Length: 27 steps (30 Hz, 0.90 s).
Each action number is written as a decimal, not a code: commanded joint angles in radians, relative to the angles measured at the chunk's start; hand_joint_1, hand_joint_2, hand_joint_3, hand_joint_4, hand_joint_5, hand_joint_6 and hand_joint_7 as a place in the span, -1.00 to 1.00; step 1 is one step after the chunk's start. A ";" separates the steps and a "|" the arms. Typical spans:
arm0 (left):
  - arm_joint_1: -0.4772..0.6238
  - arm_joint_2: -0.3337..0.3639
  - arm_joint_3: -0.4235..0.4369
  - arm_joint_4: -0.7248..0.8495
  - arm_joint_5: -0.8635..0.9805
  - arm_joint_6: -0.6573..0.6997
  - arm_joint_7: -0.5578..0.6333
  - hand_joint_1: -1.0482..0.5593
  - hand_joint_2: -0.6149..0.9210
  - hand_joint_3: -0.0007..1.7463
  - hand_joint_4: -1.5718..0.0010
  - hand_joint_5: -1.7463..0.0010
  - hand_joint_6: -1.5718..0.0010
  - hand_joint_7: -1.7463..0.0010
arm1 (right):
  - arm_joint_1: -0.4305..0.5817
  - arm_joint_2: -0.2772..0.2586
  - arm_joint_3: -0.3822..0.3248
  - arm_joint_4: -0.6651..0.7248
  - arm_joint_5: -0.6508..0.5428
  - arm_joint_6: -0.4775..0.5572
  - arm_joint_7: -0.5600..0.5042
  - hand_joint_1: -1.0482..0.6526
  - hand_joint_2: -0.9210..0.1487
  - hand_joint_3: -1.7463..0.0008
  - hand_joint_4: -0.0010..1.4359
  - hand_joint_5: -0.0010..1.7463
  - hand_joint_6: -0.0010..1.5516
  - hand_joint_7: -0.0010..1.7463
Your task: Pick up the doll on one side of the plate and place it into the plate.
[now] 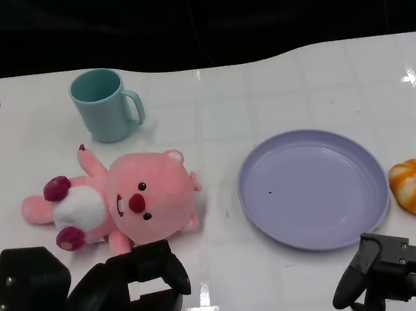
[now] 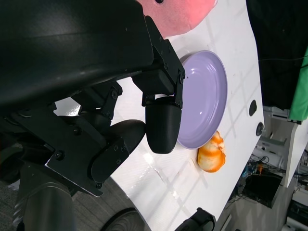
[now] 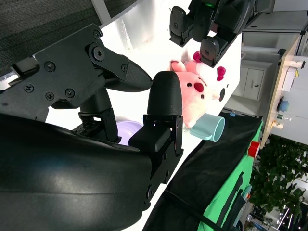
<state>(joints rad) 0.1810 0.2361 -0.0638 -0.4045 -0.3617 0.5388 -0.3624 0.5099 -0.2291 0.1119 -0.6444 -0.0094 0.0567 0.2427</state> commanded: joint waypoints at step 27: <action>-0.005 -0.005 0.028 -0.066 0.103 -0.203 0.042 -0.04 0.61 -0.08 0.34 -0.45 0.32 0.12 | -0.006 0.000 -0.012 -0.010 0.020 0.023 -0.001 0.03 -0.36 -0.21 -0.14 0.95 -0.29 0.55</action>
<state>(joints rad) 0.1801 0.2073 -0.0393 -0.4547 -0.2796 0.3669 -0.3139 0.5040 -0.2284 0.1128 -0.6489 0.0007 0.0817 0.2428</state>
